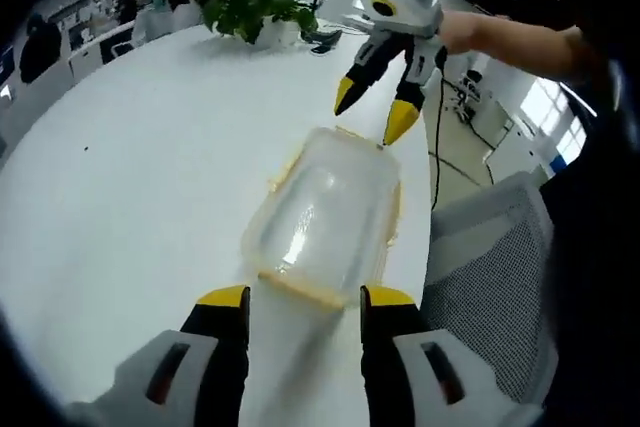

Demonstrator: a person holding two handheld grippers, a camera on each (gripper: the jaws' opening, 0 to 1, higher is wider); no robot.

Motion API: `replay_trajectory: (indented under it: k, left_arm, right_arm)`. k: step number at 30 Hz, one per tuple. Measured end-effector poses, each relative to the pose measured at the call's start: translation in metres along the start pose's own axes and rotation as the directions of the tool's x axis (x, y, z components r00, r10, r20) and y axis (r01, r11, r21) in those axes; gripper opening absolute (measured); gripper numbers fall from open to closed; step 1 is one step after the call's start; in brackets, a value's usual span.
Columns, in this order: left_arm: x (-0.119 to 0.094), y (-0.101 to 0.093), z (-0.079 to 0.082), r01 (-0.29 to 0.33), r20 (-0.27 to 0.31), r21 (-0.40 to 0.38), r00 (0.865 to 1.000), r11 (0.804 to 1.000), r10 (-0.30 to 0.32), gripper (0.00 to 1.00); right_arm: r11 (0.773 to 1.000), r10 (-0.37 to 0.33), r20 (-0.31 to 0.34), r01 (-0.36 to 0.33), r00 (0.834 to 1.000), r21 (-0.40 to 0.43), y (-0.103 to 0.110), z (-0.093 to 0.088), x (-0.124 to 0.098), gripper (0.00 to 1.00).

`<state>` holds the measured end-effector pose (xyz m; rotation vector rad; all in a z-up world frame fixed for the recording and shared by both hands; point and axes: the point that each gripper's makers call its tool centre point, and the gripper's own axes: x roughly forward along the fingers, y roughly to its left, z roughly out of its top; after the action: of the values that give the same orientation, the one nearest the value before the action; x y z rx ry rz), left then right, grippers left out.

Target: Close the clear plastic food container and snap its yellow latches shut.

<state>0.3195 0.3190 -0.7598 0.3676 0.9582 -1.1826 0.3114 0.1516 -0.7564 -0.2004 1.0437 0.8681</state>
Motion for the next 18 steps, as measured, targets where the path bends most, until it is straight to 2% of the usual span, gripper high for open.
replay_trajectory:
  k: [5,8,10,12,13,14,16,18]
  left_arm:
    - [-0.001,-0.006,0.005,0.024,0.072,-0.198,0.997,0.980,-0.010,0.39]
    - [-0.001,-0.004,0.002,0.020,0.070,-0.334,0.998,0.942,0.003,0.37]
    - [0.000,-0.001,0.002,0.021,0.076,-0.380,0.997,0.925,0.008,0.35]
    - [0.001,0.001,0.004,0.016,0.090,-0.431,0.996,0.902,0.025,0.35]
    - [0.002,0.001,0.003,0.013,0.089,-0.467,0.995,0.884,0.032,0.36]
    - [0.003,0.001,0.003,0.011,0.090,-0.487,0.995,0.874,0.037,0.37]
    - [0.007,0.000,0.001,0.009,0.093,-0.487,0.995,0.873,0.042,0.39]
    - [0.009,0.000,0.000,-0.003,0.094,-0.508,0.994,0.861,0.058,0.38]
  right_arm:
    - [0.997,-0.013,0.025,0.011,1.000,0.071,0.000,0.002,0.000,0.45]
    - [0.996,-0.016,0.035,0.013,0.999,0.091,0.000,0.002,0.000,0.46]
    - [0.990,-0.051,0.048,0.045,0.998,0.133,-0.008,0.002,-0.001,0.46]
    - [0.979,-0.048,0.076,0.032,0.996,0.203,-0.008,0.004,0.000,0.46]
    - [0.972,-0.044,0.098,0.020,0.994,0.235,-0.007,0.006,0.000,0.46]
    - [0.975,-0.045,0.099,0.023,0.994,0.219,-0.007,0.006,0.000,0.46]
    - [0.977,-0.046,0.101,0.023,0.994,0.213,-0.003,0.006,0.003,0.46]
    - [0.973,-0.038,0.094,0.015,0.995,0.230,0.002,0.004,0.006,0.45]
